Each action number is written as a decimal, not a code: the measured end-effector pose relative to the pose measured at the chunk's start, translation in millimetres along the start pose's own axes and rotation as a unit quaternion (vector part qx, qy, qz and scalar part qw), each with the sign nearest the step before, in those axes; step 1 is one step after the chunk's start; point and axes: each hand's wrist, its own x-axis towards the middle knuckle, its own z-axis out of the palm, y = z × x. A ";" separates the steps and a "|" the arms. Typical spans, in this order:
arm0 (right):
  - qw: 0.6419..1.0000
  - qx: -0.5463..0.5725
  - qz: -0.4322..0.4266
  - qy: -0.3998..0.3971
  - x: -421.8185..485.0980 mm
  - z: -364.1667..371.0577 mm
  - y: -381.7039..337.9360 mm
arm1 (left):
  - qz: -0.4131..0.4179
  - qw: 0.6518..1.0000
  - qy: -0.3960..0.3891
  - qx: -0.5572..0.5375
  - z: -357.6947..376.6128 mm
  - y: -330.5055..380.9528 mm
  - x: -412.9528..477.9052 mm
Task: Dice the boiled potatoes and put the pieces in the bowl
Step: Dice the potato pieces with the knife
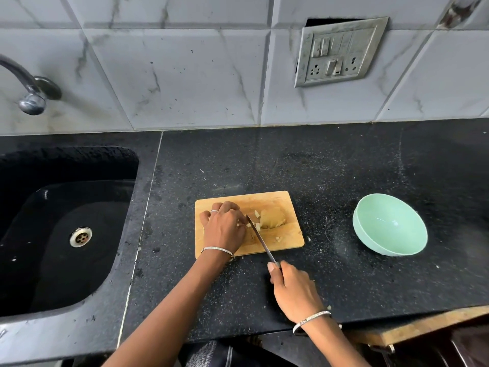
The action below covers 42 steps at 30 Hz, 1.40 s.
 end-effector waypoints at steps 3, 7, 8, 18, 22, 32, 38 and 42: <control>1.000 -0.023 -0.009 0.006 -0.6 0.5 -2.5 | -0.009 1.000 0.008 0.004 -0.9 1.4 0.4; 0.999 -0.046 -0.015 0.023 -4.4 -3.5 -6.5 | -0.008 1.000 0.000 0.012 1.5 0.7 0.8; 0.998 -0.053 -0.017 0.028 -4.8 -4.1 -6.9 | -0.008 1.000 0.000 0.011 2.3 0.9 0.9; 0.997 -0.074 -0.003 0.019 0.4 -1.9 -8.1 | -0.007 1.000 -0.002 0.001 4.9 3.9 4.1; 0.999 -0.034 0.013 -0.016 6.1 0.2 -8.8 | -0.012 1.000 0.001 -0.004 5.5 2.8 4.4; 1.000 -0.007 0.006 0.015 -0.2 -0.7 -11.6 | -0.032 0.999 0.004 -0.004 0.5 -3.7 0.1; 0.999 -0.030 -0.003 0.013 1.6 -0.3 -14.2 | -0.034 0.999 0.003 -0.008 -0.9 -3.8 -1.1; 0.999 -0.042 -0.004 0.015 -1.0 -1.2 -14.3 | -0.036 0.999 0.003 -0.005 0.1 -2.2 -0.1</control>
